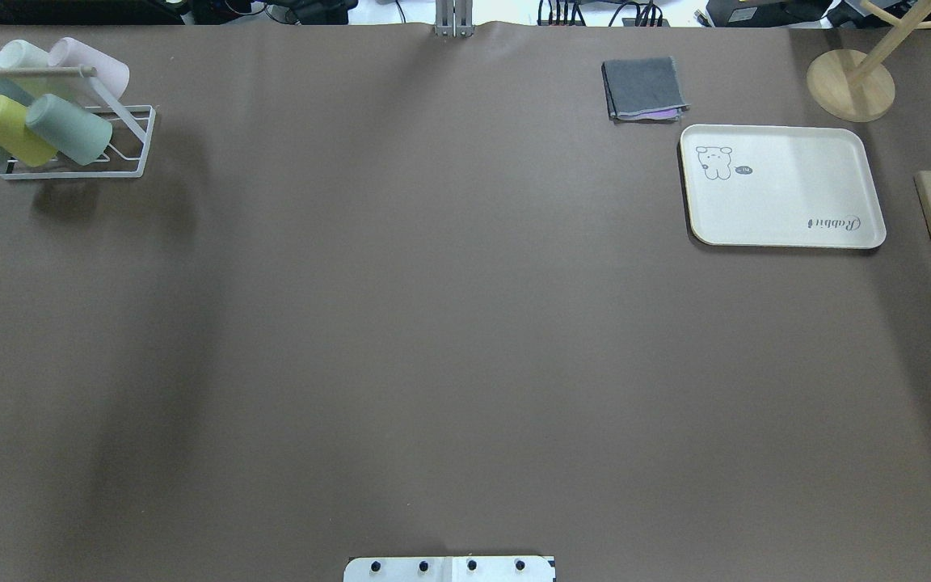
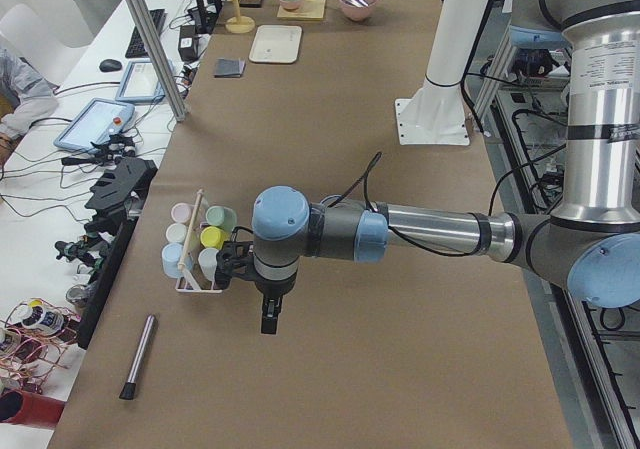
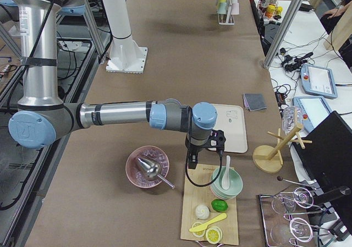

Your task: Pick up and place green cup on tray

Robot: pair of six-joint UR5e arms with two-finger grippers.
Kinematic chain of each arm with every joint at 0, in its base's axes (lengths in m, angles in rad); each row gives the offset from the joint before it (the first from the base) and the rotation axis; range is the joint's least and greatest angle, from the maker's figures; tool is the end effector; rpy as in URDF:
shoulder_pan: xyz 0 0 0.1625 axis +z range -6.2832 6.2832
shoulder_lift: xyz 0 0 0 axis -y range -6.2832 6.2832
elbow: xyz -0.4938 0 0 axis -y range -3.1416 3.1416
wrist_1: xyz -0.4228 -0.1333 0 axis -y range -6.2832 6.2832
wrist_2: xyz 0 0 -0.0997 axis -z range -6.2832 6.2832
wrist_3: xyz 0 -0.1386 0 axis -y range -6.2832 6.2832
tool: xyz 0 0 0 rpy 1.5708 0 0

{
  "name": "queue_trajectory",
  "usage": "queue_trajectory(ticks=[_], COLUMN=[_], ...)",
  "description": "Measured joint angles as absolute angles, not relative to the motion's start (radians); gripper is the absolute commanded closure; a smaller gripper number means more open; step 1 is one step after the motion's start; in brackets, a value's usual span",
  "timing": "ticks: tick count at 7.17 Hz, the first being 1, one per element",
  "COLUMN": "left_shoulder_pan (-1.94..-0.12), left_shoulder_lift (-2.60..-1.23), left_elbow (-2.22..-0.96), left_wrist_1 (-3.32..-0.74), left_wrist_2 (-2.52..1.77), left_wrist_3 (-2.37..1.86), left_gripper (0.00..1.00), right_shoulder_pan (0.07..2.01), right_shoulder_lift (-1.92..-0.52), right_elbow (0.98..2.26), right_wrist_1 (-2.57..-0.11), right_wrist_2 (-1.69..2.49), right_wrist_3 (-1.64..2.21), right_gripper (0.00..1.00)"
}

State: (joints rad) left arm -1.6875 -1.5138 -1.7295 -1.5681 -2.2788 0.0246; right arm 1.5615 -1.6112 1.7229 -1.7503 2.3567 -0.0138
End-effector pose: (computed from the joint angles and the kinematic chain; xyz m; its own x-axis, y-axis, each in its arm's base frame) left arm -0.1013 -0.4937 0.7075 0.7646 -0.0003 -0.6445 0.0971 0.9886 0.1147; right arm 0.0307 -0.4934 0.7133 0.7070 0.0276 0.7067 0.0190 0.9981 -0.0580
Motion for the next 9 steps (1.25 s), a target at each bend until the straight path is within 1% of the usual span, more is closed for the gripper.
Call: queue_trajectory(ticks=[5, 9], left_shoulder_pan=[-1.685, -1.674], left_shoulder_lift=[-1.496, -1.509], left_elbow=[-1.731, -1.768], left_wrist_1=[-1.575, -1.577], left_wrist_2=[-2.277, -2.286], left_wrist_3=[0.022, -0.078], left_gripper=[0.02, 0.02], right_shoulder_pan=[1.560, 1.560], right_shoulder_lift=[-1.591, -1.605], right_elbow=[1.732, 1.753], right_wrist_1=[-1.750, -1.750], right_wrist_2=[2.345, 2.361], right_wrist_3=[-0.017, -0.012], right_gripper=[0.00, 0.00])
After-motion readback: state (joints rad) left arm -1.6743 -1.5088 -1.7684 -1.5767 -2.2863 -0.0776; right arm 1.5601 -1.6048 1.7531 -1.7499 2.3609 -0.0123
